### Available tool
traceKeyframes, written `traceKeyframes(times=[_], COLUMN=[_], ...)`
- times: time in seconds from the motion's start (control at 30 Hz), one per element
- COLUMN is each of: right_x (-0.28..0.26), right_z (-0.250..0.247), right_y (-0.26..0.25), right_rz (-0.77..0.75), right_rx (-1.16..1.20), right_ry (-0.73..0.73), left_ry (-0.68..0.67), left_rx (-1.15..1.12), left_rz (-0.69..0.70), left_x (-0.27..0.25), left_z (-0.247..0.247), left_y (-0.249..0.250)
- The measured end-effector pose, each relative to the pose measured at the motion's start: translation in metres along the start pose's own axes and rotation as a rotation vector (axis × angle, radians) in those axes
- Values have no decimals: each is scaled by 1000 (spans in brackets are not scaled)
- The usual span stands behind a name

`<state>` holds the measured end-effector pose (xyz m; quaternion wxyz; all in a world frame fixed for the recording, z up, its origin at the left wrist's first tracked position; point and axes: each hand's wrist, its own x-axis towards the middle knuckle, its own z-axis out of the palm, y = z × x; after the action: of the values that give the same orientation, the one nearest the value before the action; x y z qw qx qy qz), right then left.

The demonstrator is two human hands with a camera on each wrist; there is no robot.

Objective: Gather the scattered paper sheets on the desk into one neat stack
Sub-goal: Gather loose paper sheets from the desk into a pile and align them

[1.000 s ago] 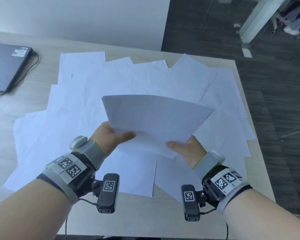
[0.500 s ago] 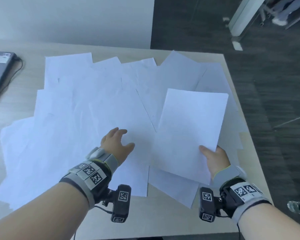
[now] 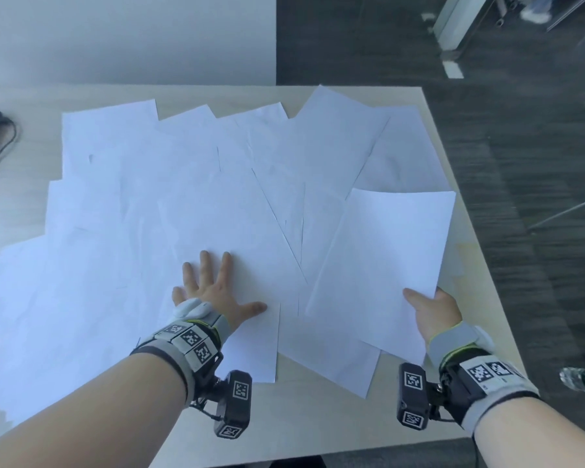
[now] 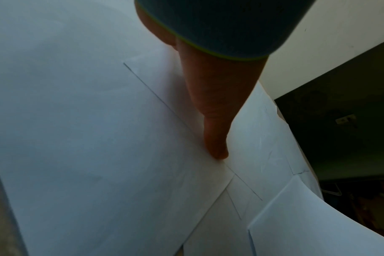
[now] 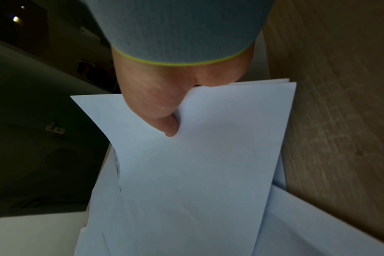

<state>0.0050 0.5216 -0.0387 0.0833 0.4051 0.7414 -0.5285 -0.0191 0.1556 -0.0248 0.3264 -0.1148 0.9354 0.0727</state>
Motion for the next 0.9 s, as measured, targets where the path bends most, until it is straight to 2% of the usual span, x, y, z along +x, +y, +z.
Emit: traceKeyframes(times=[0.3, 0.43, 0.57, 0.63, 0.77, 0.9], right_x=[-6, -9, -11, -12, -17, -25], right_z=[3, -1, -3, -2, 2, 9], right_y=[-7, -9, -9, -9, -13, -17], right_rz=[-23, -18, -29, -32, -35, -19], right_rx=[-34, 19, 58, 64, 76, 40], right_ry=[-74, -137, -186, -208, -297, -370], left_ry=[54, 161, 191, 238, 262, 140], left_rx=[-44, -111, -250, -326, -443, -293], left_rz=[33, 89, 9, 22, 158, 419], left_x=[5, 6, 14, 14, 2, -13], left_z=[8, 2, -12, -20, -25, -17], left_y=[-8, -17, -31, -36, -25, 11])
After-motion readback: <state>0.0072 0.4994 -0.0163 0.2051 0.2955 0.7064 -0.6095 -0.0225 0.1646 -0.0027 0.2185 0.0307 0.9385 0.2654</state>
